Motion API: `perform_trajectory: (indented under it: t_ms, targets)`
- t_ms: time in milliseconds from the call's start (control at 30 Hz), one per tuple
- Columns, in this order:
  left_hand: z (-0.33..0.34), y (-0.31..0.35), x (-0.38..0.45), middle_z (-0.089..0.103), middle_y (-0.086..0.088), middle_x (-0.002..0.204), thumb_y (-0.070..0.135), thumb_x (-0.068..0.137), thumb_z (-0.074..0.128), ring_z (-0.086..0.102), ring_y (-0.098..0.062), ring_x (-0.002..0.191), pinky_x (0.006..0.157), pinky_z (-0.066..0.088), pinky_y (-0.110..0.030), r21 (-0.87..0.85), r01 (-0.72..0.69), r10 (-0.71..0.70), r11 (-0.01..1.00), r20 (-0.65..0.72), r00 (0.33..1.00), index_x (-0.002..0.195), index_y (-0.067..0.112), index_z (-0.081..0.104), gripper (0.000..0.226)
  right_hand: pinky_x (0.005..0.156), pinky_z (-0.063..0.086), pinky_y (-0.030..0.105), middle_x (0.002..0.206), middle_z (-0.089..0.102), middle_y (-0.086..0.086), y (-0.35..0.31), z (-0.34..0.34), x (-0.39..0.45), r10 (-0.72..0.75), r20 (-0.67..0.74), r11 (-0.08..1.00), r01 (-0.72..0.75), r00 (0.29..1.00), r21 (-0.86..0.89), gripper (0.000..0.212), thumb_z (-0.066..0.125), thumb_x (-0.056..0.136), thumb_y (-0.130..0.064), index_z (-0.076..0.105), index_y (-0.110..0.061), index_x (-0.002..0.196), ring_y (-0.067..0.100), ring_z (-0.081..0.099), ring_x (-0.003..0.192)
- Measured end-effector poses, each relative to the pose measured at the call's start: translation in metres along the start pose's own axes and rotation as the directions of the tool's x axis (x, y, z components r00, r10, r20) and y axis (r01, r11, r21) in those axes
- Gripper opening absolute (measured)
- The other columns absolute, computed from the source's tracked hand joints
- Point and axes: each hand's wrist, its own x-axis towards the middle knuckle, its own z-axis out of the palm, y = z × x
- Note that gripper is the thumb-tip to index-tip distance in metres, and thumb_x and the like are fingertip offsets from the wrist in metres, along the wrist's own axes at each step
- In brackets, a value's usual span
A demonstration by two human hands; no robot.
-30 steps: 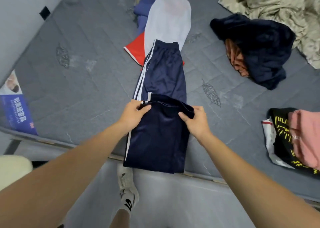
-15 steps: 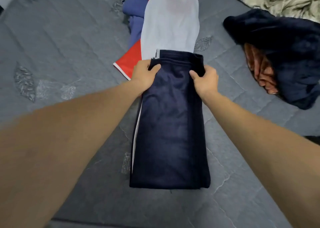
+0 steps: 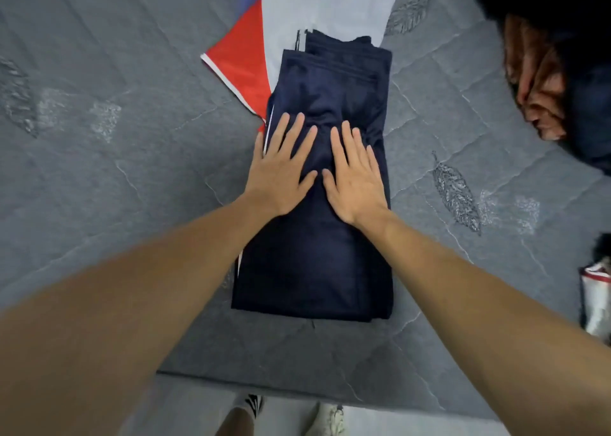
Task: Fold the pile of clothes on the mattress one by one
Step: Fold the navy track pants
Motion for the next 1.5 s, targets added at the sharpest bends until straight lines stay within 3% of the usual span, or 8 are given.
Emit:
perform_trajectory:
  t_ms: [133, 400, 600, 800, 1133, 1233, 1367, 1500]
  targets:
    - [-0.014, 0.016, -0.046, -0.006, -0.009, 0.174, 0.046, 0.103, 0.042, -0.005, -0.03, 0.16, 0.126, 0.011, -0.06, -0.062, 0.037, -0.039, 0.997, -0.041, 0.998, 0.166, 0.02, 0.007, 0.076, 0.13, 0.01, 0.048, 0.175, 0.001, 0.004, -0.003, -0.012, -0.062, -0.034, -0.015, 0.999, 0.035, 0.999, 0.039, 0.073, 0.044, 0.104, -0.028, 0.009, -0.014, 0.166, 0.021, -0.004, 0.161]
    - [0.008, 0.056, -0.244, 0.001, -0.003, 0.174, 0.043, 0.087, 0.061, 0.001, -0.025, 0.161, 0.125, 0.024, -0.056, -0.185, -0.034, 0.067, 0.982, 0.178, 0.982, 0.166, 0.02, 0.014, 0.095, 0.129, 0.013, 0.048, 0.174, -0.01, -0.002, 0.009, -0.003, -0.217, -0.283, 0.309, 0.958, 0.283, 0.908, 0.044, 0.092, 0.057, 0.096, -0.046, 0.004, -0.018, 0.167, 0.018, -0.012, 0.16]
    - [0.022, 0.051, -0.235, 0.004, -0.002, 0.174, 0.012, 0.082, 0.069, 0.002, -0.024, 0.161, 0.128, 0.021, -0.05, -0.148, -0.024, 0.034, 0.989, 0.068, 0.997, 0.166, 0.024, 0.017, 0.099, 0.13, 0.01, 0.048, 0.175, -0.005, 0.0, 0.02, 0.006, -0.207, -0.353, 0.283, 0.923, 0.382, 0.892, -0.05, 0.107, 0.073, 0.081, -0.029, 0.01, -0.02, 0.167, 0.019, -0.009, 0.161]
    - [0.016, 0.054, -0.222, 0.02, -0.007, 0.172, -0.018, 0.067, 0.067, 0.013, -0.029, 0.159, 0.128, 0.018, -0.046, -0.126, -0.022, 0.025, 0.992, 0.024, 0.999, 0.161, 0.016, 0.034, 0.105, 0.13, 0.017, 0.044, 0.171, 0.023, 0.001, 0.028, 0.0, -0.212, -0.36, 0.192, 0.929, 0.37, 0.913, -0.021, 0.093, 0.059, 0.076, 0.009, 0.034, -0.017, 0.161, 0.023, 0.01, 0.161]
    - [0.017, 0.12, -0.331, 0.007, -0.002, 0.173, -0.013, 0.084, 0.059, -0.005, -0.019, 0.157, 0.125, -0.002, -0.032, -0.23, 0.055, 0.0, 0.972, 0.233, 0.973, 0.164, 0.022, 0.02, 0.095, 0.131, 0.004, 0.033, 0.171, 0.02, -0.007, 0.023, -0.034, -0.309, -0.411, 0.411, 0.911, 0.389, 0.814, 0.139, 0.087, 0.048, 0.086, 0.014, 0.029, -0.021, 0.164, 0.012, 0.005, 0.16]
    - [0.001, 0.12, -0.336, 0.016, 0.006, 0.17, -0.01, 0.089, 0.053, 0.009, -0.014, 0.159, 0.13, 0.01, -0.031, -0.392, 0.136, -0.017, 0.91, 0.292, 0.956, 0.162, 0.026, 0.029, 0.085, 0.128, 0.017, 0.03, 0.164, 0.04, -0.006, 0.016, -0.053, -0.311, -0.341, 0.388, 0.938, 0.281, 0.856, 0.205, 0.074, 0.045, 0.091, 0.011, 0.044, -0.023, 0.157, 0.014, 0.028, 0.156]
    - [-0.036, 0.097, -0.305, 0.075, 0.001, 0.115, 0.005, 0.089, 0.071, 0.069, -0.021, 0.108, 0.094, 0.053, -0.033, -0.567, 0.298, -0.244, 0.768, 0.172, 0.955, 0.123, 0.021, 0.073, 0.037, 0.081, 0.053, 0.045, 0.105, 0.075, 0.003, 0.02, -0.072, -0.281, -0.166, 0.278, 0.959, 0.09, 0.946, 0.268, 0.013, 0.061, 0.1, -0.02, 0.065, -0.025, 0.112, 0.036, 0.068, 0.101]
    - [-0.073, 0.073, -0.252, 0.07, 0.008, 0.082, 0.01, 0.084, 0.083, 0.063, -0.006, 0.082, 0.078, 0.047, -0.027, -0.714, 0.345, -0.381, 0.61, 0.117, 0.917, 0.094, 0.027, 0.072, 0.022, 0.077, 0.052, 0.045, 0.094, 0.077, 0.009, 0.022, -0.092, -0.233, -0.039, 0.153, 0.942, -0.015, 0.987, 0.336, 0.016, 0.066, 0.1, -0.033, 0.068, -0.019, 0.107, 0.038, 0.068, 0.094]
